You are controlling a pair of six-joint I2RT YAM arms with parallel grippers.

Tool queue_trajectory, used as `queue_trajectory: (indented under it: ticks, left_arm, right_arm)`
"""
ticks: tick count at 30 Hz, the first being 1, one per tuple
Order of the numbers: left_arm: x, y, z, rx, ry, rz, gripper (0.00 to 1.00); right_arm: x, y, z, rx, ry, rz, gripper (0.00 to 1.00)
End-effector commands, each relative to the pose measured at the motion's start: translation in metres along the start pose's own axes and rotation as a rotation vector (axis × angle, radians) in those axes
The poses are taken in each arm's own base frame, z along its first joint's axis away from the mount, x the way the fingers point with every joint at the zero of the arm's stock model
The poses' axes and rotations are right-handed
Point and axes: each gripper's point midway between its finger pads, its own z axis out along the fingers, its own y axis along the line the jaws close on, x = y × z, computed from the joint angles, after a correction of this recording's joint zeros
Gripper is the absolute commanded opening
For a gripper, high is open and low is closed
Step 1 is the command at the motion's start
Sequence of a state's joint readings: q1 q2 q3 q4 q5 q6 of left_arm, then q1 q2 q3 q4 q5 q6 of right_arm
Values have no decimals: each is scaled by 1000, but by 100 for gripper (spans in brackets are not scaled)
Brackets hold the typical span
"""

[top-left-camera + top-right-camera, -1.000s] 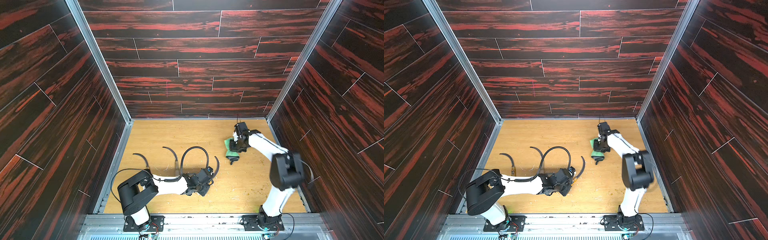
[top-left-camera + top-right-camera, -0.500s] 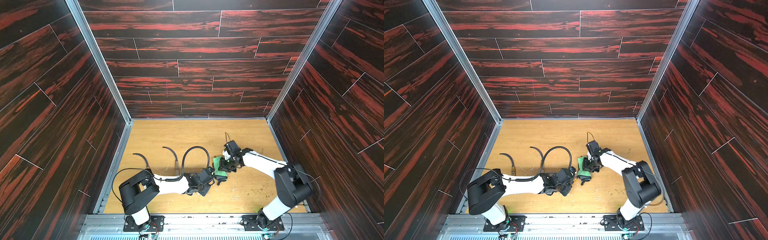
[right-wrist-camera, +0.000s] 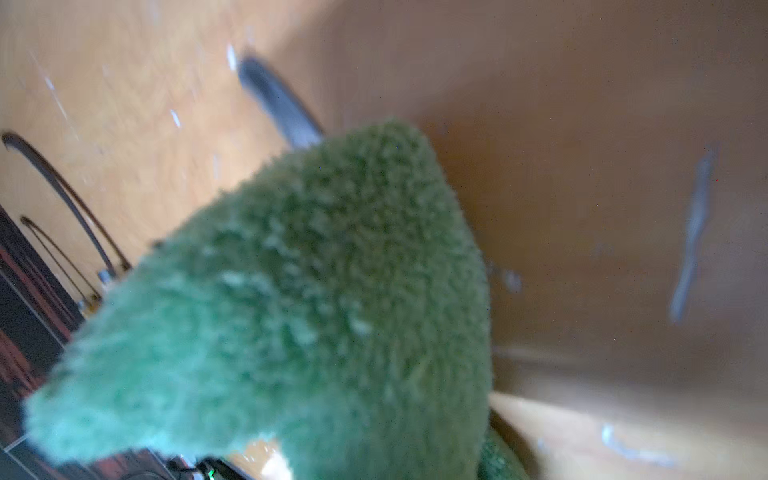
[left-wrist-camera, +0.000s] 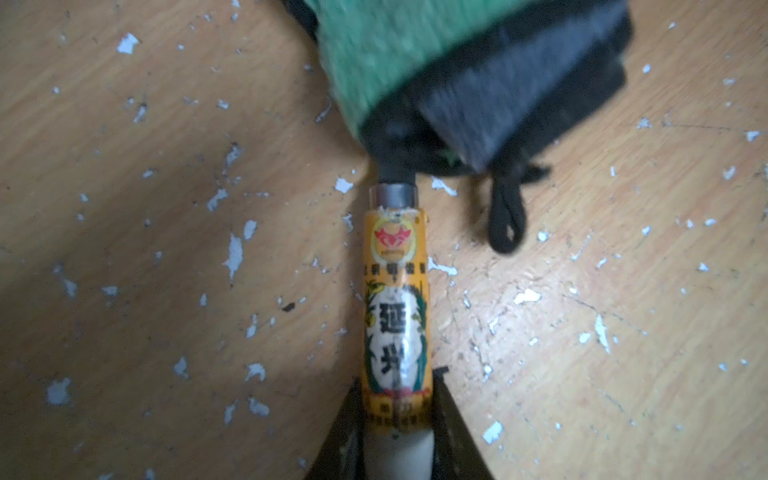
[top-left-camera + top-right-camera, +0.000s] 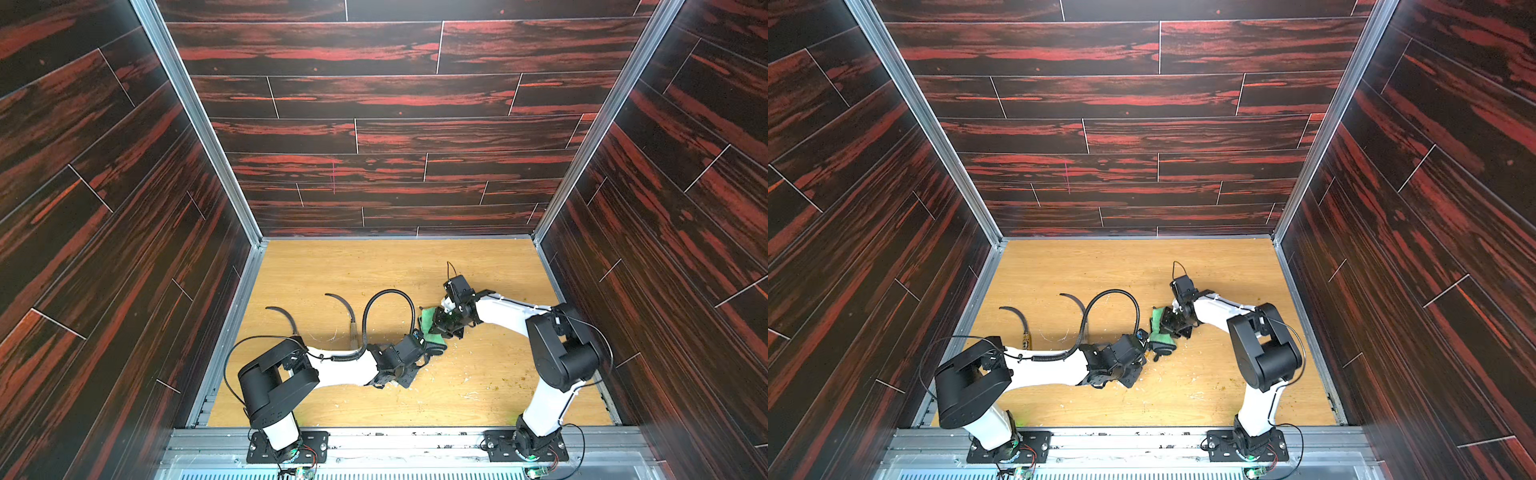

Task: Wipe small sickles with rags
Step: Wipe the small sickle.

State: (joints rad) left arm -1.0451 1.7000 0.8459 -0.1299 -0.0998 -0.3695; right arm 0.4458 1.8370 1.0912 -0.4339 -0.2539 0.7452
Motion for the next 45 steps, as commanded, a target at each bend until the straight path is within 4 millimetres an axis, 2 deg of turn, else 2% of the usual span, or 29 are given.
queue_trajectory:
  ticks: [1, 13, 19, 22, 25, 28, 31, 35, 37, 41, 45]
  left_arm:
    - [50, 0, 9, 18, 160, 87, 0]
    - [58, -5, 8, 45, 158, 102, 0]
    - [61, -1, 7, 23, 162, 97, 0]
    - [57, 4, 8, -12, 161, 89, 0]
    - [49, 3, 8, -24, 140, 80, 0]
    - [41, 1, 11, -21, 120, 68, 0]
    - [34, -3, 11, -16, 106, 65, 0]
    - [35, -5, 18, -14, 123, 66, 0]
    - [33, -5, 18, -12, 120, 63, 0]
    - [34, -5, 17, -12, 120, 58, 0]
    - [35, -6, 18, -5, 119, 52, 0]
  right_arm:
    - [-31, -16, 13, 81, -56, 1, 0]
    - [-85, -2, 14, 69, -68, -20, 0]
    - [-128, 16, -8, -29, -131, -26, 0]
    - [-135, 25, -37, -38, -176, -61, 0]
    - [-121, 29, -72, -23, -214, -106, 0]
    - [-87, 28, -97, -16, -216, -141, 0]
    - [-44, 24, -106, 1, -203, -161, 0]
    - [8, 17, -87, 10, -155, -134, 0]
    - [25, 14, -72, 2, -127, -110, 0]
    - [41, 4, -36, -6, -67, -51, 0]
    - [41, -7, -11, 15, -37, -26, 0]
